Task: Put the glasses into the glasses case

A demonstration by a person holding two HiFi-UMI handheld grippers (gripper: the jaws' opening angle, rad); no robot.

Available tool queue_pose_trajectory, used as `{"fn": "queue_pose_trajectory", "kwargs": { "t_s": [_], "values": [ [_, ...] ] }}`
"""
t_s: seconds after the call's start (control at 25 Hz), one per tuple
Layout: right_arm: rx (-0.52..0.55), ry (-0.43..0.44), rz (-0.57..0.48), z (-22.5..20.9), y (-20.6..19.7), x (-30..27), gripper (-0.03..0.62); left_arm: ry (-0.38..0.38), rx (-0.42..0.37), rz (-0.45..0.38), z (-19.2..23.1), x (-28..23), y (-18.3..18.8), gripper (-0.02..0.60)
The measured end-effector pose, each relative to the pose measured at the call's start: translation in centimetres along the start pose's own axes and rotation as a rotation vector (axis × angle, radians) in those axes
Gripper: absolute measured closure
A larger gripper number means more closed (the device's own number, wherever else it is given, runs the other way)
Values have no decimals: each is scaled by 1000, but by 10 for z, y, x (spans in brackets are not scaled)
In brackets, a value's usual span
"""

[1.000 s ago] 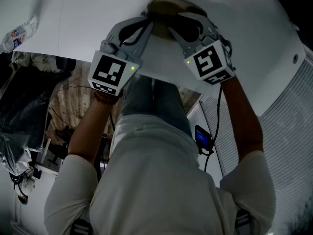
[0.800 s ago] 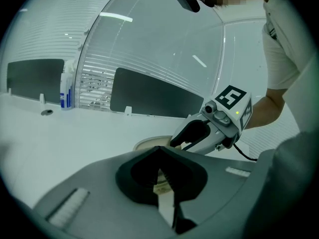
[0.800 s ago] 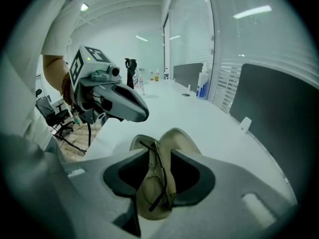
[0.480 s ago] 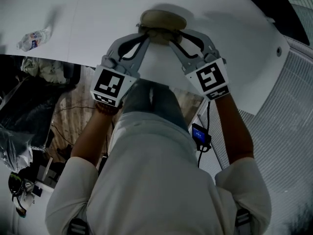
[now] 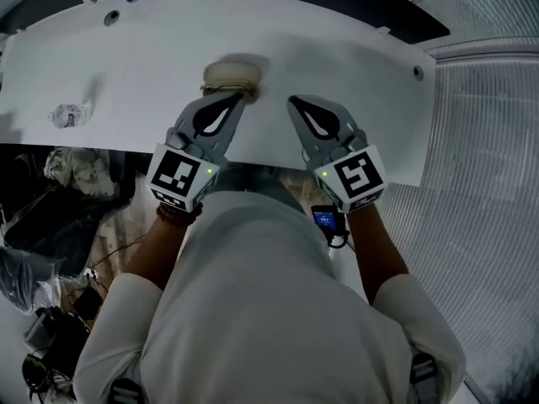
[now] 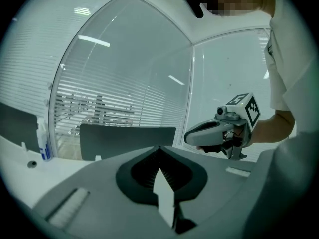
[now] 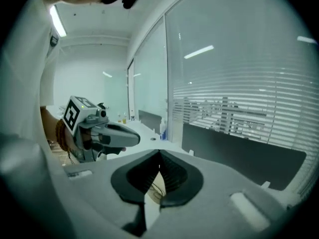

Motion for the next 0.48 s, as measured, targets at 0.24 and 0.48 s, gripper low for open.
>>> {"fn": "queue_pose_trajectory", "kwargs": {
  "t_s": [0.24, 0.48],
  "values": [
    [-38, -5, -147, 6, 17, 44, 594, -57, -27, -85, -30, -8, 44, 580],
    [-87, -3, -217, 2, 18, 61, 594, -112, -63, -119, -52, -21, 65, 580]
  ]
}}
Point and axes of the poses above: the fingertips, and each gripper's own axes: x backward along the fingers, z to its left, y out of its top, the point moved 10 cm from there along x, backward along the fingers, and after that the axes turned 12 degrees about -x, right-handed, at the moved point
